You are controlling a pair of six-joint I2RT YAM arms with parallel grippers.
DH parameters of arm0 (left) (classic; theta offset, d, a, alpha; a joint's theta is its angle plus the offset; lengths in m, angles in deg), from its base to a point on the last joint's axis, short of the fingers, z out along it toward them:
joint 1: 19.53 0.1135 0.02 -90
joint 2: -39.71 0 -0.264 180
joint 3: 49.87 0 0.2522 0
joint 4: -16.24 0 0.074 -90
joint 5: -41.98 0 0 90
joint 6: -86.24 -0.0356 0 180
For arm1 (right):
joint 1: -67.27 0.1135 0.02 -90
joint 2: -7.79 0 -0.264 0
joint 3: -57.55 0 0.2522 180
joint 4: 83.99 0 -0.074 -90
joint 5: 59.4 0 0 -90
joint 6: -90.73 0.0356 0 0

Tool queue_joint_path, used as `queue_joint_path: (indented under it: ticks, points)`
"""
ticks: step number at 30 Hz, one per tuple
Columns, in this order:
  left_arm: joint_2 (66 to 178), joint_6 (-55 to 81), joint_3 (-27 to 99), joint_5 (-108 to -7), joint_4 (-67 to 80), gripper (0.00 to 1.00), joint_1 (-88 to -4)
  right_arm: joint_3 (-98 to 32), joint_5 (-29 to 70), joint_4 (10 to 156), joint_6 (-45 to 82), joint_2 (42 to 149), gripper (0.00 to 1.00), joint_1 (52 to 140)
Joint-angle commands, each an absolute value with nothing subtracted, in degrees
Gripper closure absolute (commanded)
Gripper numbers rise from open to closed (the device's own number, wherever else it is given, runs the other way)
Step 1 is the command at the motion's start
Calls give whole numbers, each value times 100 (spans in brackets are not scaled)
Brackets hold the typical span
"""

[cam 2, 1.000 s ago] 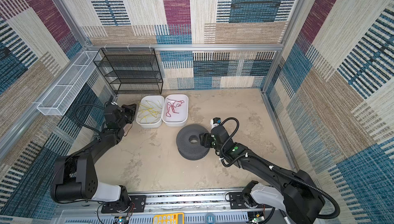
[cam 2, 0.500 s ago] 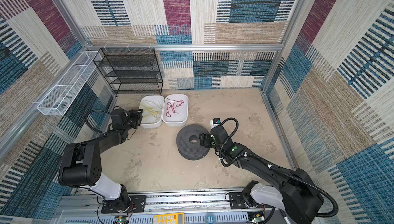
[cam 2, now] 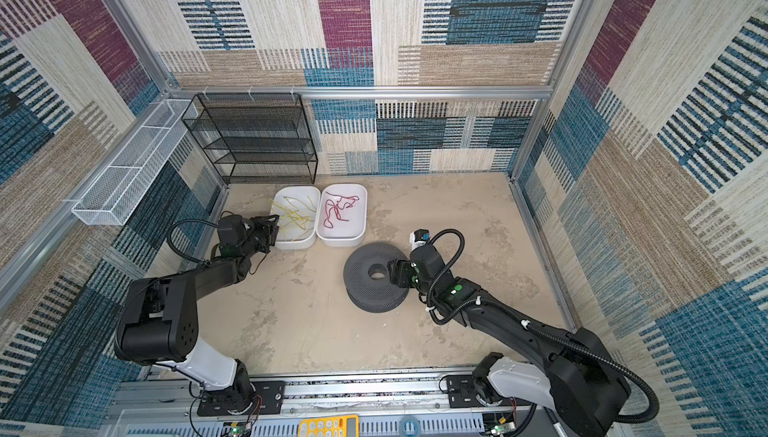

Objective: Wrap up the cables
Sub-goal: 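Lower the left gripper into the tub and close on the yellow cable, then lift the yellow cable out of the tub with the left gripper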

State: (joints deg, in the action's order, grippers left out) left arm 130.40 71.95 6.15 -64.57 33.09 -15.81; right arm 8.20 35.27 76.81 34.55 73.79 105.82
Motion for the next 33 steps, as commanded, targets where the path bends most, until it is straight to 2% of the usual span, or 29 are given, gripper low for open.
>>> queue_joint_path:
  ticks: [1,10,16,27,29,33]
  points:
    - [12737,6942,518,-6205,3171,56,-1567,796,3543,7846,3518,7393,27,10586]
    - [12399,6932,82,-6131,3162,57,-1496,794,3491,7864,3521,7459,27,10586]
    - [13040,7335,251,-6571,3694,59,-1496,674,3434,7826,3493,7590,27,10586]
    - [13565,7288,509,-6305,4063,60,-1496,538,3438,7733,3544,7698,27,10586]
    - [13704,7318,554,-6319,4146,64,-1496,504,3430,7724,3552,7734,27,10586]
    - [13952,7504,480,-6374,4546,85,-1496,415,3433,7665,3545,7765,27,10586]
